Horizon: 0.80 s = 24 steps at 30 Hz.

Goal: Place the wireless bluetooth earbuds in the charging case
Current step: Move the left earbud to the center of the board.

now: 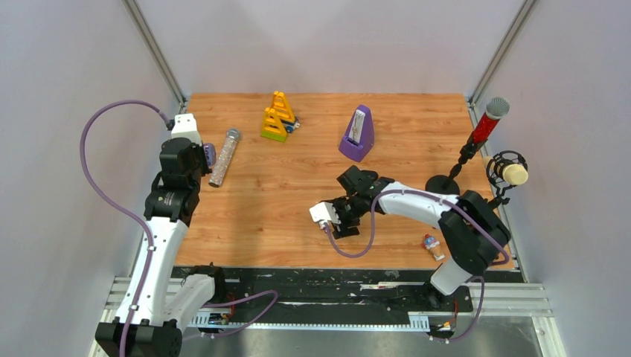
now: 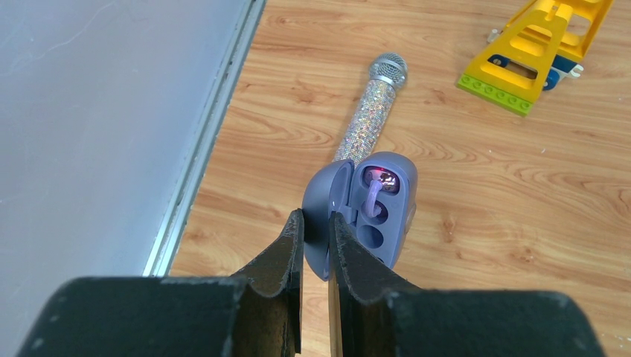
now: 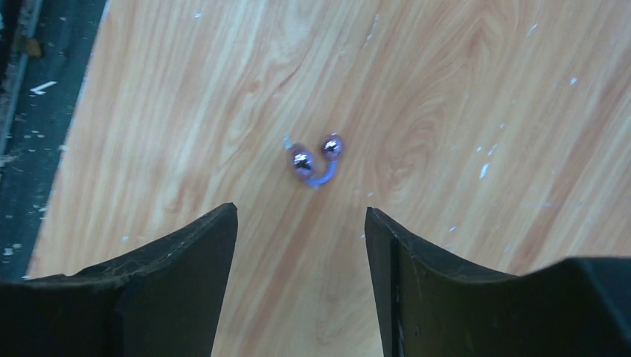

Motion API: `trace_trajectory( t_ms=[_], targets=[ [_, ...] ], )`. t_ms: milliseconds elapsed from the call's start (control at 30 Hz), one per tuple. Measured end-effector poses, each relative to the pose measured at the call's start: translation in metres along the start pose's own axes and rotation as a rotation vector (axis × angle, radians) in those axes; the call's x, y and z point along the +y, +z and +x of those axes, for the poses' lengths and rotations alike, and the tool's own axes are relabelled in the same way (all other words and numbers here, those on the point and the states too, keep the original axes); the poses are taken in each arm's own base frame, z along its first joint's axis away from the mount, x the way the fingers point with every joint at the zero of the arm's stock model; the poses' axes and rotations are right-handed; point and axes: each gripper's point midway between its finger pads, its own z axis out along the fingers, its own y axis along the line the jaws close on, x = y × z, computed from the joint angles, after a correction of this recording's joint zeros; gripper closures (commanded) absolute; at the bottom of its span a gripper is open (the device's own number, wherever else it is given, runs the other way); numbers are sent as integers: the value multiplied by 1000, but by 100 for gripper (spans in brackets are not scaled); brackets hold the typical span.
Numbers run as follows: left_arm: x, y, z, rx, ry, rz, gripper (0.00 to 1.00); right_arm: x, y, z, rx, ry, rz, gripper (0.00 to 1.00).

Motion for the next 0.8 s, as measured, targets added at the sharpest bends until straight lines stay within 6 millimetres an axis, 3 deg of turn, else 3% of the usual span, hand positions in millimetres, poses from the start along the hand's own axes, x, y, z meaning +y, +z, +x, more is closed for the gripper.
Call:
trace_trajectory(
  t_ms=[267,533,800],
  targets=[
    [0,0,0,0,0,0,90,-45,22,-9,-6,-74,-89,38],
    [0,0,0,1,0,0,90,-17,26,6,22,-47,-250,39],
    [0,0,0,1,0,0,90,-12,23,10,37,57,-253,41]
  ],
)
